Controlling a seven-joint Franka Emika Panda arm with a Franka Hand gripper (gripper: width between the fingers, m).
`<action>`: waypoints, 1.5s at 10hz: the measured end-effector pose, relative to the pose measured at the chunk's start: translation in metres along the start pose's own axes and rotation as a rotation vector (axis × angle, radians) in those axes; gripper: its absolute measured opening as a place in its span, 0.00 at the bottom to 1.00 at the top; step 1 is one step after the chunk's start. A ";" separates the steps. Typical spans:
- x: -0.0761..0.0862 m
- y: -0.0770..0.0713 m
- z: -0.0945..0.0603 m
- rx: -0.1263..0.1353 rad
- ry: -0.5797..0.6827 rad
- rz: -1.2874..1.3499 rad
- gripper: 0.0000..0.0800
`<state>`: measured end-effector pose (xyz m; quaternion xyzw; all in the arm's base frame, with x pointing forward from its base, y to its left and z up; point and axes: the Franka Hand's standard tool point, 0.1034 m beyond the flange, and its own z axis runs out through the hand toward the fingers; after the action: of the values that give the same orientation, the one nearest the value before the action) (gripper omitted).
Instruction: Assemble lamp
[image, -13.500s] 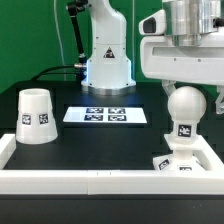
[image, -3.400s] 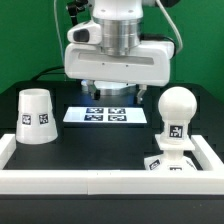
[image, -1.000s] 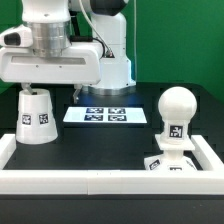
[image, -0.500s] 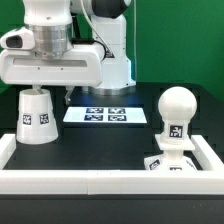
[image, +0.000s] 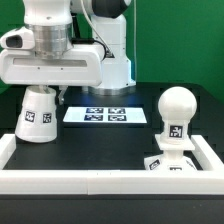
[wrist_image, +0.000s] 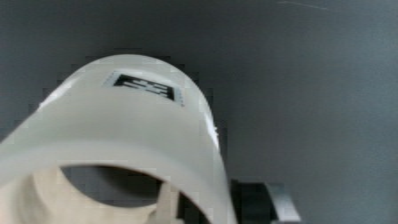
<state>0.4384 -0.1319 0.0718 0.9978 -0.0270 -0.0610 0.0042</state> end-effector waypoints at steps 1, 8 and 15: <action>0.000 0.000 0.000 0.000 0.000 0.000 0.05; 0.024 -0.080 -0.050 0.070 -0.013 0.053 0.06; 0.036 -0.109 -0.066 0.073 -0.016 0.047 0.06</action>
Offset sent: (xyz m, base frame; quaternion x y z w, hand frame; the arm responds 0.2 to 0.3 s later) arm 0.0134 0.0366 0.0155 -0.0071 0.0016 0.0169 0.9998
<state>0.4876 -0.0246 0.1319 0.9958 -0.0527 -0.0680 -0.0310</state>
